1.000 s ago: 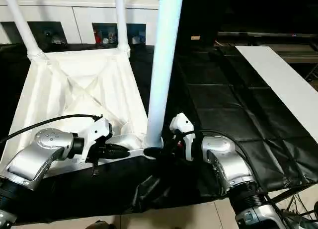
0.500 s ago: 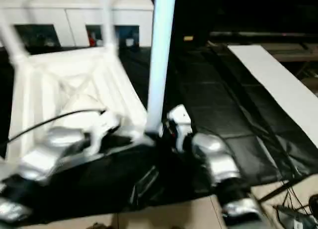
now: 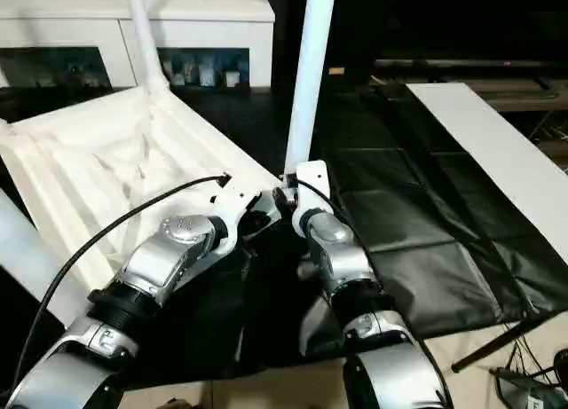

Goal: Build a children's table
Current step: Rotate leg to tighten

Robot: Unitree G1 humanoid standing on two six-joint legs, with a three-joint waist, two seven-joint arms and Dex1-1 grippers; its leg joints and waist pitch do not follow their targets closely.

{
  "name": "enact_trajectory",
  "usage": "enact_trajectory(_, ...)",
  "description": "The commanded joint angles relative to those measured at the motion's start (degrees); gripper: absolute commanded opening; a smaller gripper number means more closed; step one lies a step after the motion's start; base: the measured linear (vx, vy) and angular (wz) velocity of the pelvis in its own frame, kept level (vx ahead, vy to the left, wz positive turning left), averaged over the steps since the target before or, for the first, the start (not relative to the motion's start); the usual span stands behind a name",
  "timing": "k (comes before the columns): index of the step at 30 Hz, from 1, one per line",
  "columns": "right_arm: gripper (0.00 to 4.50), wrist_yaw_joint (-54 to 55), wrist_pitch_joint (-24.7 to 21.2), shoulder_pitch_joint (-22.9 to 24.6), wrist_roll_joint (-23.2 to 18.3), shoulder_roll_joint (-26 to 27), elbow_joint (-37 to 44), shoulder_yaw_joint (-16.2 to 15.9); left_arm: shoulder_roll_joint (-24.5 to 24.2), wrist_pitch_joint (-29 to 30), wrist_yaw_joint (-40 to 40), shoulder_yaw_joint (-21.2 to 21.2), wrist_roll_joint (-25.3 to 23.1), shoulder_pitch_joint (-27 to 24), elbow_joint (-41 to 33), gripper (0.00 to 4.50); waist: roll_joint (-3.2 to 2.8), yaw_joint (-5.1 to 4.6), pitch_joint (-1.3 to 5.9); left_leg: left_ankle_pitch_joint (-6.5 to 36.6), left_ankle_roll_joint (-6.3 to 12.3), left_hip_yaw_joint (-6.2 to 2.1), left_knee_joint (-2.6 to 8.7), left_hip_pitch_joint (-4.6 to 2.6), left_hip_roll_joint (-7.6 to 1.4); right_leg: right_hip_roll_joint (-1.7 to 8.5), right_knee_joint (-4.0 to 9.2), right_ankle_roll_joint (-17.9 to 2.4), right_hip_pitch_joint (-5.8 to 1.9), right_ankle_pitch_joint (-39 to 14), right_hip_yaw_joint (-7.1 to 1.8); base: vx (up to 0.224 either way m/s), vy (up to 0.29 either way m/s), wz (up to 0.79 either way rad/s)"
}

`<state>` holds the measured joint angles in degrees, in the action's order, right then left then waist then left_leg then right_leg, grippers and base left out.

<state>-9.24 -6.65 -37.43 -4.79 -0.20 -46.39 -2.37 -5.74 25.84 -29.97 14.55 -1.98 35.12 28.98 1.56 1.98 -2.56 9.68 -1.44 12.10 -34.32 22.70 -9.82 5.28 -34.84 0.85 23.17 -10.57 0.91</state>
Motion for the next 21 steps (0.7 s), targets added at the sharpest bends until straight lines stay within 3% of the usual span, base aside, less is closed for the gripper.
enact_trajectory(1, 3.37, -4.0, -0.1, 2.2, 0.9, 0.2, 2.8, -3.2, -1.8, -1.8, -2.6, 0.5, -0.1, -0.9, -2.5, 0.00, 0.29, 0.30, 3.46, 17.7, -0.23, -2.00, 4.81, -1.37, -2.88, 2.58, 4.58, -8.8, -1.39, -14.5, -1.17, 0.000, 0.000, 0.00)
enact_trajectory(3, 3.48, -5.4, 0.2, 2.5, 1.0, -0.7, 3.9, -3.7, -2.9, -1.9, -4.5, 1.1, 0.1, -1.5, -3.7, 0.00, 0.16, 0.13, 3.46, 17.4, -0.11, -1.92, 4.82, -1.33, -2.89, 2.46, 4.54, -9.1, -1.30, -14.4, -1.21, 0.000, 0.000, 0.00)
enact_trajectory(7, 3.83, -15.0, -3.5, 5.2, -0.5, -5.8, 11.9, -5.4, -7.3, -0.4, -11.2, 2.3, 1.4, -3.8, -8.4, 0.00, -0.01, 0.20, 3.47, 15.7, 0.48, -1.92, 4.78, -1.07, -3.00, 2.32, 4.12, -9.7, -1.55, -11.5, -1.23, 0.000, 0.000, 0.00)
enact_trajectory(9, 3.83, -17.6, -4.3, 6.0, -0.6, -7.3, 13.7, -6.2, -8.4, -0.4, -12.4, 2.6, 1.6, -4.2, -9.2, 0.00, -0.19, 0.28, 3.53, 14.9, 0.75, -1.83, 4.72, -1.36, -3.08, 2.11, 3.97, -10.6, -1.45, -9.4, -1.21, 0.000, 0.000, 0.00)
enact_trajectory(11, 3.83, -28.3, -5.9, 9.6, -2.0, -13.4, 20.5, -8.9, -11.8, -1.2, -18.7, 3.4, 3.3, -5.9, -12.0, 0.00, -0.43, 0.32, 3.50, 14.5, 0.74, -1.79, 4.72, -1.40, -3.06, 2.16, 3.83, -11.5, -1.52, -8.5, -1.22, 0.000, 0.000, 0.00)
enact_trajectory(12, 3.83, -30.3, -5.9, 10.3, -2.1, -14.6, 21.7, -9.5, -12.4, -1.2, -19.9, 3.5, 3.8, -6.2, -12.5, 0.00, -0.33, 0.64, 3.51, 14.6, 0.94, -1.87, 4.74, -1.48, -3.13, 2.15, 3.95, -11.2, -1.86, -8.4, -1.12, 0.000, 0.000, 0.00)
enact_trajectory(14, 3.83, -35.9, -6.0, 12.3, -2.7, -18.3, 25.0, -10.9, -14.1, -1.0, -23.3, 3.5, 5.2, -7.1, -14.4, 0.00, -0.29, 1.07, 3.54, 13.9, 1.70, -1.67, 4.57, -1.76, -3.26, 2.15, 3.70, -11.8, -1.89, -5.8, -1.20, 0.000, 0.000, 0.00)
enact_trajectory(15, 3.83, -38.1, -6.1, 13.2, -3.0, -19.9, 26.4, -11.1, -15.6, -2.1, -27.1, 3.9, 6.9, -7.8, -16.3, 0.00, -0.24, 0.87, 3.43, 13.8, 1.96, -1.59, 4.64, -1.56, -3.27, 2.10, 3.67, -12.2, -1.77, -5.5, -1.27, 0.000, 0.000, 0.00)
enact_trajectory(18, 3.83, -43.2, -6.2, 14.9, -3.9, -23.1, 29.3, -11.7, -18.4, -1.0, -33.8, 4.4, 10.5, -9.2, -21.0, 0.00, -0.27, 1.12, 3.26, 15.4, 1.56, -1.65, 4.81, -1.72, -3.35, 2.36, 3.96, -12.5, -1.63, -9.2, -1.32, 0.000, 0.000, 0.00)
enact_trajectory(21, 3.83, -44.4, -6.8, 15.4, -4.5, -24.0, 30.5, -11.4, -18.9, -1.3, -34.2, 4.2, 10.6, -9.1, -21.4, 0.00, -0.36, 1.45, 3.12, 17.1, 0.79, -1.52, 4.88, -2.16, -3.40, 2.16, 4.17, -12.4, -1.19, -11.1, -1.41, 0.000, 0.000, 0.00)
